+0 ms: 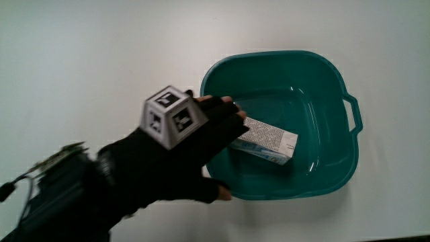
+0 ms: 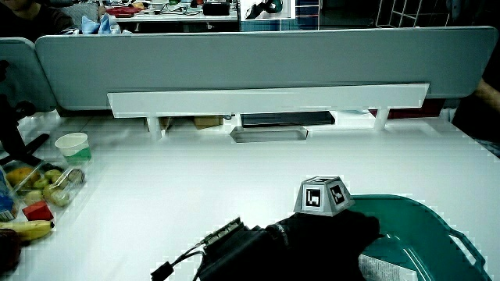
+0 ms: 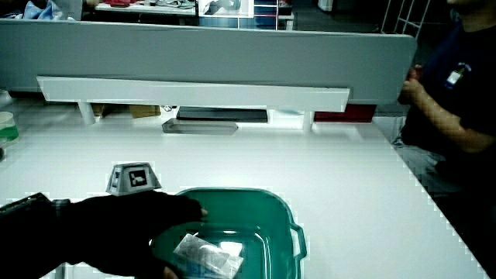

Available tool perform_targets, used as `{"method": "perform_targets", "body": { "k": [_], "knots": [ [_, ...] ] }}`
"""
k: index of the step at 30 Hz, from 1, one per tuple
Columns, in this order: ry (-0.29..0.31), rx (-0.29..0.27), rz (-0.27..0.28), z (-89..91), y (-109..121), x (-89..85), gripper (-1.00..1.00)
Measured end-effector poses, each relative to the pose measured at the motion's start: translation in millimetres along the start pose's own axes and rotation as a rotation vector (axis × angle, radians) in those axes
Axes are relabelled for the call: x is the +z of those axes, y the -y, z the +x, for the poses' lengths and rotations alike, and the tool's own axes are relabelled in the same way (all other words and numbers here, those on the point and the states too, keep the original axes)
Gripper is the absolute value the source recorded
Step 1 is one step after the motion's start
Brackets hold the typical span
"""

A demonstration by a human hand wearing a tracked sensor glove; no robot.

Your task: Place milk into plate

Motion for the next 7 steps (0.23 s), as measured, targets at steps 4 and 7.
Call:
{"method": "perform_targets", "body": {
  "k": [4, 7],
  "knots": [
    [-0.055, -0.012, 0.036, 11.5, 17.8, 7.7, -1.00],
    [-0.157, -0.005, 0.092, 20.1, 24.5, 7.9, -1.00]
  ]
}}
